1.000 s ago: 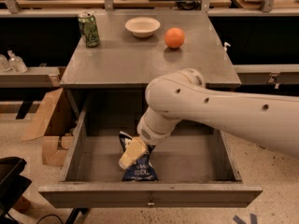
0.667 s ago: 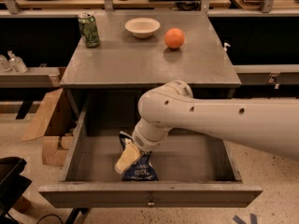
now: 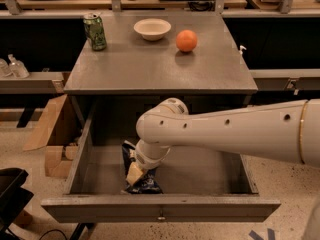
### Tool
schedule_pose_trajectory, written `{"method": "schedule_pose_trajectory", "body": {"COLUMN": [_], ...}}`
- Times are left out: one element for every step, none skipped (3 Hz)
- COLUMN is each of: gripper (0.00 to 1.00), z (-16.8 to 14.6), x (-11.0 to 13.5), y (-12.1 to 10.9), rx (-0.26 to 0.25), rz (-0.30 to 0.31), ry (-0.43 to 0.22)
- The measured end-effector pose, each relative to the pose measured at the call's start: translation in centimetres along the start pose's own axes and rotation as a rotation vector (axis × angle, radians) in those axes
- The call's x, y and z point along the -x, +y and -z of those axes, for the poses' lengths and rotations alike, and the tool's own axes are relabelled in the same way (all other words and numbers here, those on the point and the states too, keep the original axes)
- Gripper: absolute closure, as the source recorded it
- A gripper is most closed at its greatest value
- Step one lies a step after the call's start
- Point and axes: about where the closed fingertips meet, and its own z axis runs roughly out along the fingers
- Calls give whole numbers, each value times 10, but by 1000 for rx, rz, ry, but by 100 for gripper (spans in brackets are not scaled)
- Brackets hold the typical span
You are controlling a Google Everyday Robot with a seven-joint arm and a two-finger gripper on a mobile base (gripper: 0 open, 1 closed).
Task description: Pick blue chip bag from top drawer and place on counter
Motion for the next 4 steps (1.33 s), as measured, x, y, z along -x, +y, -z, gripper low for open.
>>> {"method": "schedule_pose_trajectory", "body": {"gripper": [61,84,100,100], "z": [4,38,93,169], "x": [3,12,19,32], "y": [2,4,-8,-31], "rx": [-28,-49,-70,-81], "rz": [23,62,94,144], "ry": [4,-38,-84,-137]}}
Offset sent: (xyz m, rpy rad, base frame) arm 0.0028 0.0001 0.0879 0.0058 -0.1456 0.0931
